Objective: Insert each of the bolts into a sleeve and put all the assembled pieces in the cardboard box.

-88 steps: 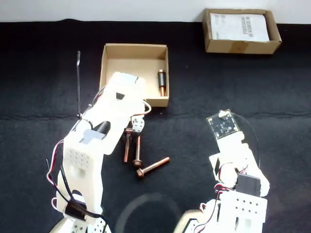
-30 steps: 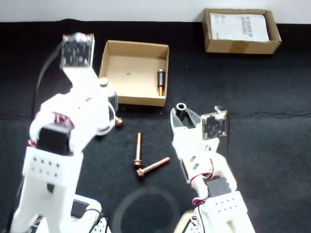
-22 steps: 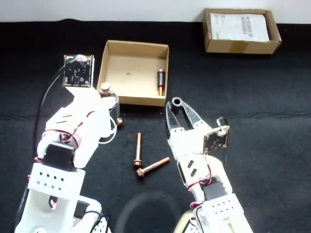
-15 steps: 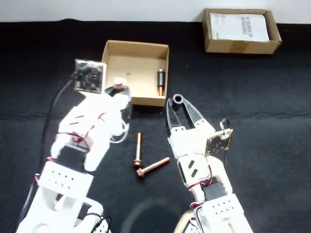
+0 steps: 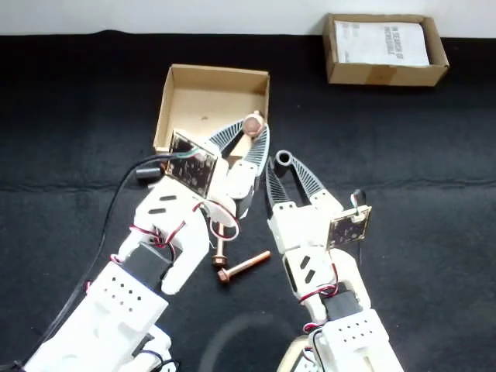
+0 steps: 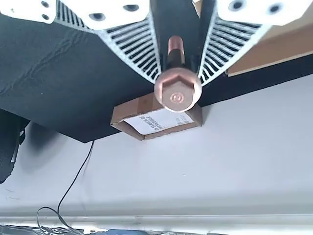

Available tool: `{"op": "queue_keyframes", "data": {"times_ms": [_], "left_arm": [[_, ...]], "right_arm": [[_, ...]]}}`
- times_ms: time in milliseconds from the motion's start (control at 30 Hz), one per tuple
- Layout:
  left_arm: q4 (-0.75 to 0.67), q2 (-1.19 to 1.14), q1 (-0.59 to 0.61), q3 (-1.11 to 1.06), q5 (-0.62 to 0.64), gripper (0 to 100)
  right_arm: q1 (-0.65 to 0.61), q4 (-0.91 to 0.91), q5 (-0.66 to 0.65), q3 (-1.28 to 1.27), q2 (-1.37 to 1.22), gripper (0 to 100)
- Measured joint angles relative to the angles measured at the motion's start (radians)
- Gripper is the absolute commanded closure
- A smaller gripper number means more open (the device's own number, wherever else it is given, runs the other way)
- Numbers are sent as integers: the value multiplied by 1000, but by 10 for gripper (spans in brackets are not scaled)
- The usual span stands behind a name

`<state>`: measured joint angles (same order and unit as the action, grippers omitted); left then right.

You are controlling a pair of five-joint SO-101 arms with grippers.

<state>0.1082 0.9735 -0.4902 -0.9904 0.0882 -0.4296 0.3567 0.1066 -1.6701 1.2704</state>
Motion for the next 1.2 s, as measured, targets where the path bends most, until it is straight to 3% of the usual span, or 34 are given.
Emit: {"op": "queue_keyframes", "data": {"times_ms": [167,433,700,1200], "left_arm": [[135,0,-28,101,0,992],[175,0,-61,132,0,992],[324,0,-143,183,0,992],[295,-34,-109,199,-52,991]], "right_arm": [[0,-28,0,0,0,991],[0,-31,0,0,0,991],[0,-31,0,0,0,991],[0,-31,0,0,0,991]]}}
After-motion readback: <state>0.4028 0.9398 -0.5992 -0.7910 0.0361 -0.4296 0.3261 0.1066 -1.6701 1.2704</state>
